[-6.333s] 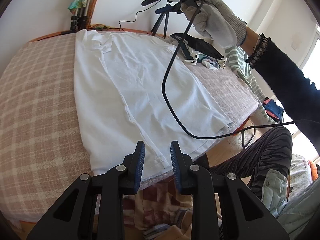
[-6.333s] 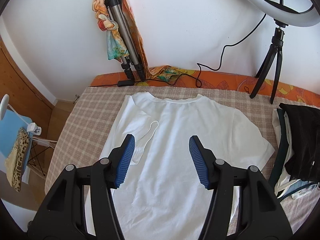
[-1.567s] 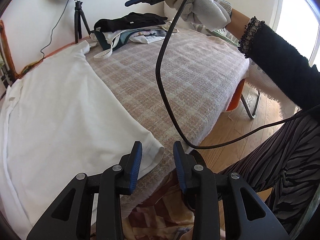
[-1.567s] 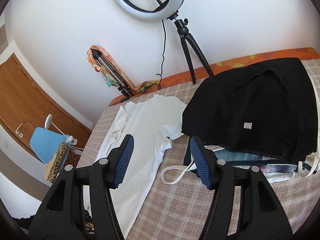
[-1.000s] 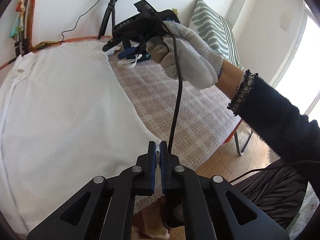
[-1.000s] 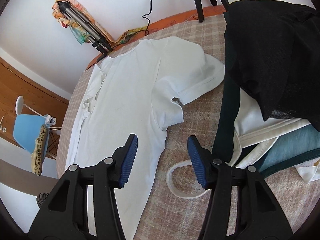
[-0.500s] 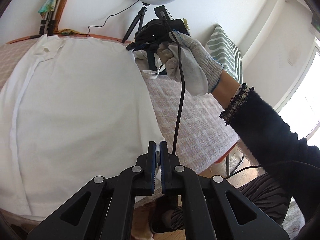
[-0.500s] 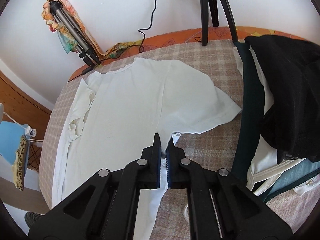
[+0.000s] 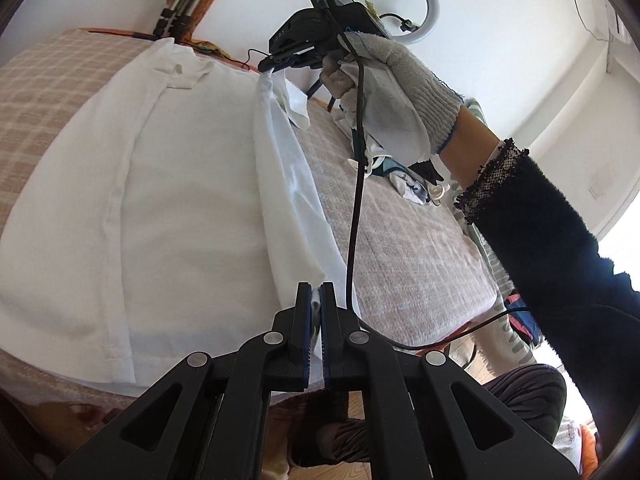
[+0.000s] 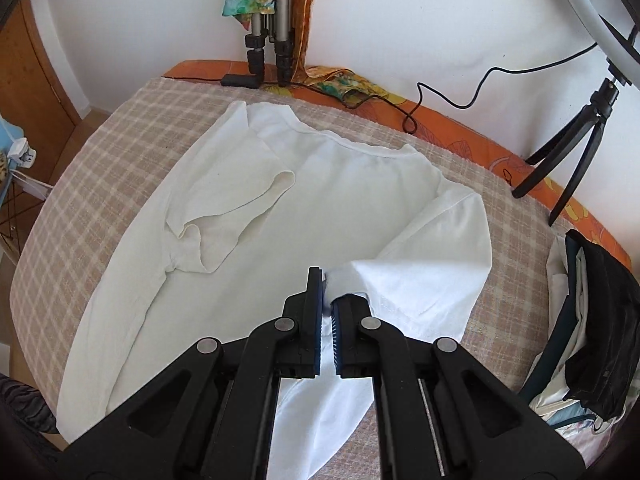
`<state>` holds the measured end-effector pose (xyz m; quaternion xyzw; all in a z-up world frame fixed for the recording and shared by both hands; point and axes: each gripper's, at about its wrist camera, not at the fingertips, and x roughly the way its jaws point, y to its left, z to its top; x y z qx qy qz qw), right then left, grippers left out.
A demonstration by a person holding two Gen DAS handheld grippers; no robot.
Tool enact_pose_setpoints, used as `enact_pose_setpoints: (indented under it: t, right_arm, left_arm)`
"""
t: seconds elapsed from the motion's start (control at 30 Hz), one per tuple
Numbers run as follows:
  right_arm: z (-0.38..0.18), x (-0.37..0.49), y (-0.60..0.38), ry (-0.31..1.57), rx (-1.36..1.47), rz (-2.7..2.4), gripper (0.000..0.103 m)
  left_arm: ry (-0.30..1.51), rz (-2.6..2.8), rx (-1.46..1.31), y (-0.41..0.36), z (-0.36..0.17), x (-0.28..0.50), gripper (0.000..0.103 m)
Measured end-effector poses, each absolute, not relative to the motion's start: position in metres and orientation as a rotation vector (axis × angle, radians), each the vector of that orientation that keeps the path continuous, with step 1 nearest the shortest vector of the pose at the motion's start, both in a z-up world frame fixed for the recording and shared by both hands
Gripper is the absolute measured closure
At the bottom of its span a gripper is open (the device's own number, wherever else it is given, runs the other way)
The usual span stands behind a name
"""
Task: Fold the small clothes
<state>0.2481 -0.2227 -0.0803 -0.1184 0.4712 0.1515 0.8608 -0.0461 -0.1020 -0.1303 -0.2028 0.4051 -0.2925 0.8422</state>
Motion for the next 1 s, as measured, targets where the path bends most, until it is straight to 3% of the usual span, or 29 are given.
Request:
enact_pose_setpoints:
  t: [0.13,0.17,0.2,0.27,0.3,0.57,0.8,1.0]
  right_arm:
    - [-0.099,0.258,-0.205,1.034,-0.252,0.342,0.098]
    - [-0.100,0.259,-0.204,1.050,-0.223,0.376,0.097]
    - [-0.099,0.260,-0.206,1.062,-0.181,0.410,0.090]
    - [-0.088,0.258,-0.218,1.051,-0.049,0.481,0.060]
    - [-0.080,0.256,-0.228,1.034,0.024,0.509,0.056]
    - [-0.054,0.239,-0.295,0.935,0.243,0.531,0.054]
    - [-0.056,0.248,-0.279,0.970,0.182,0.465,0.054]
    - [-0.098,0.266,-0.343,1.010,0.227,0.196,0.055]
  left_arm:
    - [0.884,-0.600,-0.421,-0.095,-0.133,-0.045,0.099]
    - [0.901,-0.583,-0.416,-0.092,-0.133,-0.043,0.094]
    - [0.916,-0.563,-0.414,-0.088,-0.132,-0.042,0.090]
    - [0.900,-0.528,-0.406,-0.076,-0.127,-0.045,0.084]
    - [0.884,-0.514,-0.397,-0.070,-0.122,-0.046,0.084]
    - [0.870,-0.526,-0.301,-0.055,-0.102,-0.031,0.084]
    - [0.909,-0.536,-0.254,-0.054,-0.095,-0.017,0.084]
    - [0.860,-0.512,-0.153,-0.031,-0.064,0.005,0.084]
